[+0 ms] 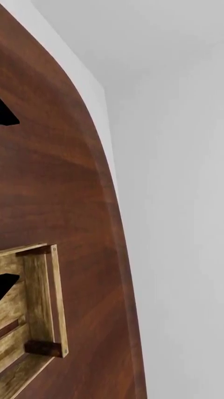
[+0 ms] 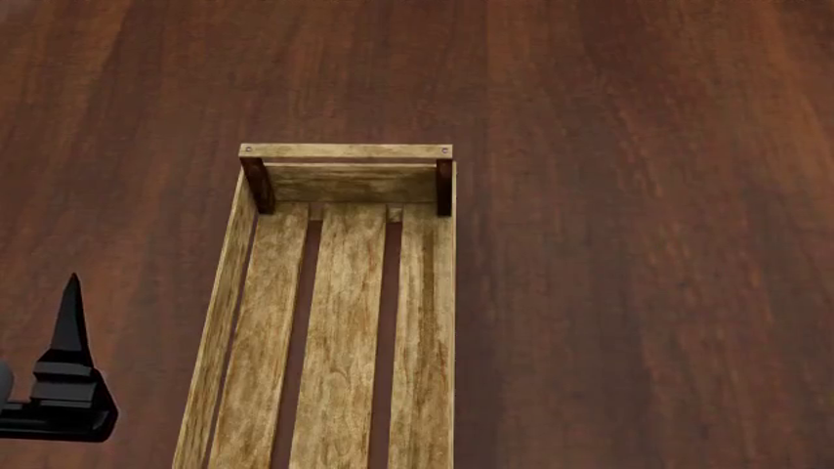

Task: Stack the left bowl on the right bowl and place them in the tray.

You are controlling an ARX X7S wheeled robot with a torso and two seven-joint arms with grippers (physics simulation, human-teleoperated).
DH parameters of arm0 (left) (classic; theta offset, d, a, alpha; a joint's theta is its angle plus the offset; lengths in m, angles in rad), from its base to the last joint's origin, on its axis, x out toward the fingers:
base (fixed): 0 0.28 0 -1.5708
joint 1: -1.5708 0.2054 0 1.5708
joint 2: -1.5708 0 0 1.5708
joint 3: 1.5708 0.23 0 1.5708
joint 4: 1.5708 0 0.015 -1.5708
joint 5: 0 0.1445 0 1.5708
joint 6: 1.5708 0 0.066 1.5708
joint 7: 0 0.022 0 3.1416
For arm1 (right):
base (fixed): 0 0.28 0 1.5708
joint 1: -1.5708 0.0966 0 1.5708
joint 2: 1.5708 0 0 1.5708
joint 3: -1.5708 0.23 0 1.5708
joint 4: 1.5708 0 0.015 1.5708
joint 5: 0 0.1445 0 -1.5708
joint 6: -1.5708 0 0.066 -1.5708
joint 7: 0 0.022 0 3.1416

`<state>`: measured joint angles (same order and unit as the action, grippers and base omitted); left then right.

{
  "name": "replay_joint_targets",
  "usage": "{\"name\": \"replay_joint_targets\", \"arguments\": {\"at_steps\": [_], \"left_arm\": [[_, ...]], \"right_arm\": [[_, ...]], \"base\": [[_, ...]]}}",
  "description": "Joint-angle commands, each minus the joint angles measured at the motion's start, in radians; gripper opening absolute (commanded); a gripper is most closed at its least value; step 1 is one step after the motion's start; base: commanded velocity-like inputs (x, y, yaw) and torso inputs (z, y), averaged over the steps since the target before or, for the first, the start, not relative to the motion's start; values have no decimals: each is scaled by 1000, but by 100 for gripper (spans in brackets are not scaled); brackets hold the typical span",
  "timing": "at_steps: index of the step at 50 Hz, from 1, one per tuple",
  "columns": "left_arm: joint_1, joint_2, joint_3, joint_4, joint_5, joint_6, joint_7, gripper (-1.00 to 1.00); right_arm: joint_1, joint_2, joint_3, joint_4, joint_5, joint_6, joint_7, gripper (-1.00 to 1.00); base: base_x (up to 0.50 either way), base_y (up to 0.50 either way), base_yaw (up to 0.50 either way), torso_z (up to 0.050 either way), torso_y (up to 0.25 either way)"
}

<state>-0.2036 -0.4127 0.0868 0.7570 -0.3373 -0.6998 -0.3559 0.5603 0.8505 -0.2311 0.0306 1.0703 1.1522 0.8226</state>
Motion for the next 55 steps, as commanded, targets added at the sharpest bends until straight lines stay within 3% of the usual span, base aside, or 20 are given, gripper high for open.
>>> {"name": "replay_joint_targets", "arguments": {"at_steps": [1,32,33,55], "left_arm": [[-2,-2,2,-1,-2,0,-3,100],[-5,-8,15,-5,-4,2,-12,100],[-5,-8,14,-6,-4,3,-12,100],[-3,-13,18,-5,-10,8,-16,100]], "right_arm": [[15,-12,-31,20,-45,-2,-18,-100],[55,-41,-82,77,-83,-27,-67,-100],[54,-41,-80,76,-79,-22,-64,100],[48,-17,-54,30,-44,-4,-47,100]], "base": [[0,0,0,0,0],[0,0,0,0,0],[0,0,0,0,0],[0,0,0,0,0]]}}
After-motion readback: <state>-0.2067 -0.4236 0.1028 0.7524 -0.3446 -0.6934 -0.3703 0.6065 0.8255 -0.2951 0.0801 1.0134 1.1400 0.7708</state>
